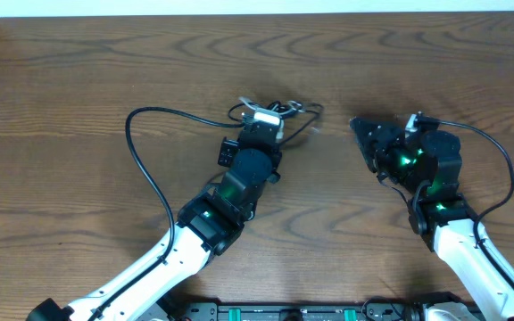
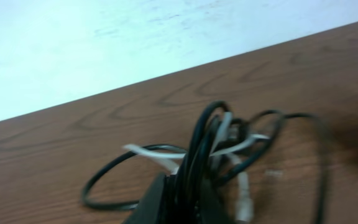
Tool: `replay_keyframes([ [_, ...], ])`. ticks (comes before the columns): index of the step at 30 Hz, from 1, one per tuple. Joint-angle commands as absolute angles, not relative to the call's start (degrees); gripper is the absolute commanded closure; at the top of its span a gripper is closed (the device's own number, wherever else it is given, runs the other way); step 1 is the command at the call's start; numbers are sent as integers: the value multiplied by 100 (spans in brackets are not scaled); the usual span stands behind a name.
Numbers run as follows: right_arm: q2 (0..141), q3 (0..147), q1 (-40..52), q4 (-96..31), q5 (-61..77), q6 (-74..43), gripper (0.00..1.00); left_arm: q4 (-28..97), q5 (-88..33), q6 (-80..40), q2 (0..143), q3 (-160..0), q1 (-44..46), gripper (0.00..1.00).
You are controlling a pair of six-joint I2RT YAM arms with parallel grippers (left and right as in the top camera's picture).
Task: Untangle cables
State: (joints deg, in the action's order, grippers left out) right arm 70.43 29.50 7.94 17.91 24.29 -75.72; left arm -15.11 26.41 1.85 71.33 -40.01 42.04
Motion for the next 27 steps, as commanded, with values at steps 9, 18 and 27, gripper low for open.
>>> replay_keyframes([
  [9,7052,2908,781,1977,2440,-7491,15,-1367,1839,134,7008,-4121,4180,92],
  [18,7050,2908,781,2099,2574,-7496,11,-1356,812,-252,7024,-4121,4182,92],
  [27,7052,2908,797,2355,2718,-7516,14,-1378,508,-443,7148,-4121,4182,92],
])
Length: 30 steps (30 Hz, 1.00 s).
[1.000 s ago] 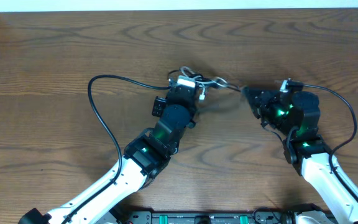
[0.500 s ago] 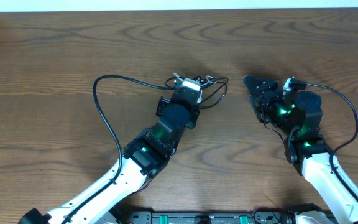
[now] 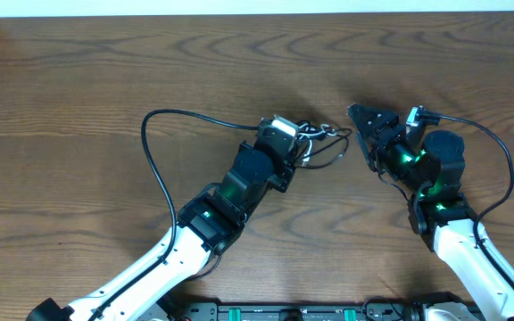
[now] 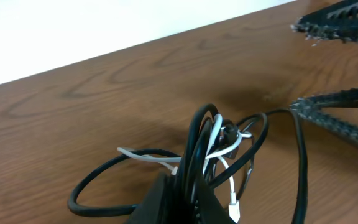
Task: Untangle cables
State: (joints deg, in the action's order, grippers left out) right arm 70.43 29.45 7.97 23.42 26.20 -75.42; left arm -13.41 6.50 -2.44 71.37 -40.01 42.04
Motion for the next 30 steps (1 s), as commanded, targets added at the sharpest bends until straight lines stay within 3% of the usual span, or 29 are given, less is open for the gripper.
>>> replay_keyframes([
  [1,7052,2908,797,2357,2727,-7516,14,-1380,508,-471,7148,-4121,4182,92],
  [30,7052,2908,797,2357,2700,-7516,15,-1863,-587,-530,7150,-4121,4193,92],
])
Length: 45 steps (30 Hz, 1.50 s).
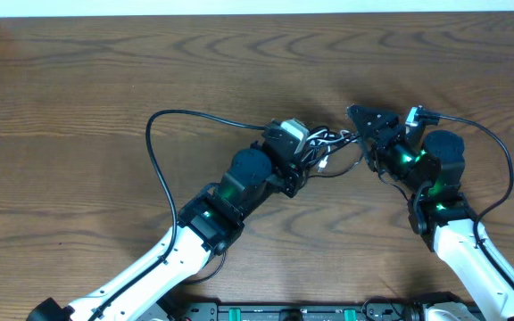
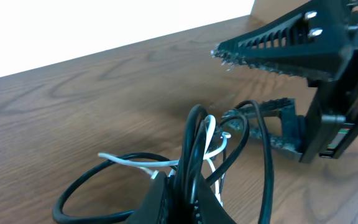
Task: Untangle cables
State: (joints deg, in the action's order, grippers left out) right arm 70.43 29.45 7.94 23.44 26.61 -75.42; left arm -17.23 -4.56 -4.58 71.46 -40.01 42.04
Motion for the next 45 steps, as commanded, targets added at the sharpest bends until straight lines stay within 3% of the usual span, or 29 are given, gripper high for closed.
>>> replay_keyframes([
  [1,7052,2908,797,2357,2700,-7516,16,-1916,-587,-530,7148,-4121,4193,92],
  [13,7052,2908,797,2357,2716,-7513,15,-2718,-554,-526,7148,-4121,4191,92],
  [24,7052,2908,1020,2698,2689,-7443,8,-3076,193,-526,7148,-4121,4180,92],
  [35,7052,2908,1437,2816,2373,-7673,10,-3229,366,-528,7150,-4121,4180,92],
  [42,7052,2908,1643,3002,2121,-7666,11,-3251,-711,-528,7150,-4121,4182,92],
  [45,7052,2908,1660,3000,2060,-7664,19,-3328,-1164,-528,7148,-4121,4182,92],
])
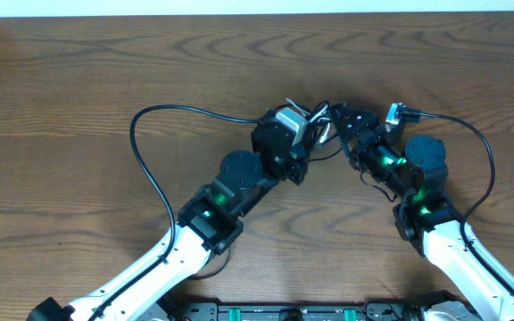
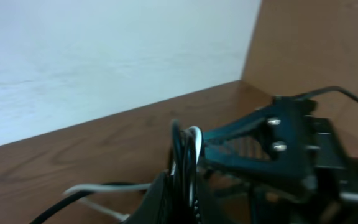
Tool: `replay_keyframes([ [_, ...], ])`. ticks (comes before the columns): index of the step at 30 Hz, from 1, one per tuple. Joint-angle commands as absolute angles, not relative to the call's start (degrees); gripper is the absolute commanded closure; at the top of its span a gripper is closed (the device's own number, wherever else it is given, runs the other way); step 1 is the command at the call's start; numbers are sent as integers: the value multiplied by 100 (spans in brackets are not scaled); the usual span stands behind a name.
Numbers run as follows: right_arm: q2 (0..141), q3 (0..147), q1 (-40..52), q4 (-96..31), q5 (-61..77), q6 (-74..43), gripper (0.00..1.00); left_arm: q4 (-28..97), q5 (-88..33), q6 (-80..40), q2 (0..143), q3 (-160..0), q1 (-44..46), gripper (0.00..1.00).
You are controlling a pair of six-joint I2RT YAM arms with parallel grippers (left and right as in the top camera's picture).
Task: Untangle cables
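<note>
The tangle of black and white cables (image 1: 318, 123) is held off the table between the two arms. My left gripper (image 1: 303, 127) is shut on it; in the left wrist view the black and white strands (image 2: 185, 155) rise straight out of its jaws (image 2: 182, 183). My right gripper (image 1: 339, 123) is pushed into the tangle from the right. One of its black ribbed fingers (image 2: 253, 140) lies right against the strands. The bundle and the blur hide how far apart the right fingers stand.
A long black cable (image 1: 145, 134) loops out to the left of the left arm, and another (image 1: 489, 169) curves round the right arm. The wooden table (image 1: 78, 71) ends at a pale wall (image 2: 104, 56) at the back.
My left gripper has lifted and turned the bundle toward the back. The right gripper has moved left, from just touching the bundle's edge to lying right against it.
At first my left gripper held the tangle at mid table, with the right gripper open well to the right. It then held the bundle further right, then at the right gripper's open fingers. Now both grippers meet at the bundle.
</note>
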State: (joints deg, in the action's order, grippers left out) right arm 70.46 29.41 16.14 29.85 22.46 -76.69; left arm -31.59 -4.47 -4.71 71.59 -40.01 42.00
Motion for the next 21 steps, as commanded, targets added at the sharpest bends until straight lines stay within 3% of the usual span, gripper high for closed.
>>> replay_keyframes([
  [1,7052,2908,1660,2998,2047,-7664,21,-3382,-1299,-528,7148,-4121,4187,92],
  [3,7052,2908,1660,2980,2032,-7664,25,-3518,-1645,-528,7148,-4121,4187,92],
  [10,7052,2908,1658,2766,1861,-7662,82,-3612,-1800,-526,7148,-4121,4187,92],
  [13,7052,2908,1649,2720,1831,-7660,99,-3610,-1651,-521,7148,-4121,4180,92],
  [16,7052,2908,1647,2716,1828,-7614,98,-3610,-1280,-521,7148,-4121,4180,92],
  [17,7052,2908,1638,2711,1831,-7616,94,-3607,-1155,-521,7148,-4121,4180,92],
  [18,7052,2908,1612,2711,1841,-7618,81,-3607,-1011,-521,7148,-4121,4180,92],
  [21,7052,2908,1542,2679,1946,-7620,56,-3590,-539,-521,7148,-4121,4180,92],
])
